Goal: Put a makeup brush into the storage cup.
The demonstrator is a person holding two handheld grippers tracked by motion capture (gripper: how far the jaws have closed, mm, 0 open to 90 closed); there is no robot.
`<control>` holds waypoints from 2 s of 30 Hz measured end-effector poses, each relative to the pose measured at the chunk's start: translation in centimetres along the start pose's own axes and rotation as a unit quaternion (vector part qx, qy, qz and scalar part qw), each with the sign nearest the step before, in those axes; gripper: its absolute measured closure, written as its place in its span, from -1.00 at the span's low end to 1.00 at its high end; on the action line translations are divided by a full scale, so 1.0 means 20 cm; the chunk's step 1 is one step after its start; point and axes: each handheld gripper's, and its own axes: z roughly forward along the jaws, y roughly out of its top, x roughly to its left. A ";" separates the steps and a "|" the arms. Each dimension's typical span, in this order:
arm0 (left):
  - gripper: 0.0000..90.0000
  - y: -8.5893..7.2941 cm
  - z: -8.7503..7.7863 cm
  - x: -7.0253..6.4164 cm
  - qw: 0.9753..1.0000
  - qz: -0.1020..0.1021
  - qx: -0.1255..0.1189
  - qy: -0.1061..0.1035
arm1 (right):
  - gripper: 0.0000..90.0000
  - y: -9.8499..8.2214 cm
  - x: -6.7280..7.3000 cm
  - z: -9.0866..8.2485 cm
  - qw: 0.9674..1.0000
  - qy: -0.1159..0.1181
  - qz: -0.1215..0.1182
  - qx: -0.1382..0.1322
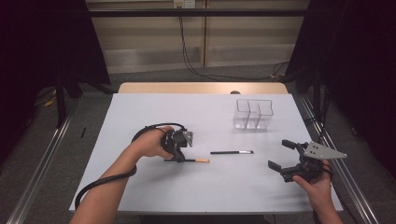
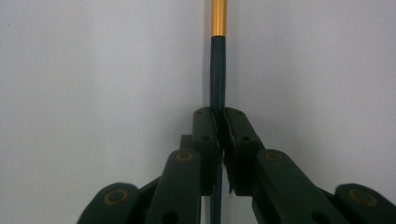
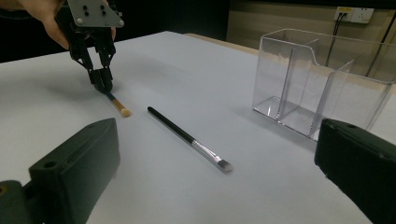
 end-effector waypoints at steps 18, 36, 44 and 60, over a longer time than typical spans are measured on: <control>0.87 -0.09 -0.03 0.00 0.992 -0.065 -0.106 0.008 | -1.00 0.00 -0.01 0.00 1.000 -0.001 0.002 0.002; 0.87 -0.18 -0.08 -0.01 0.939 -0.125 -0.319 0.024 | -1.00 0.00 0.00 0.00 1.000 -0.002 0.002 0.002; 0.87 -0.19 -0.09 -0.04 0.913 -0.136 -0.384 0.032 | -1.00 0.00 0.00 0.00 1.000 -0.002 0.002 0.002; 0.87 -0.20 -0.08 -0.09 0.844 -0.167 -0.509 0.034 | -1.00 0.00 0.00 0.01 1.000 -0.001 0.003 0.002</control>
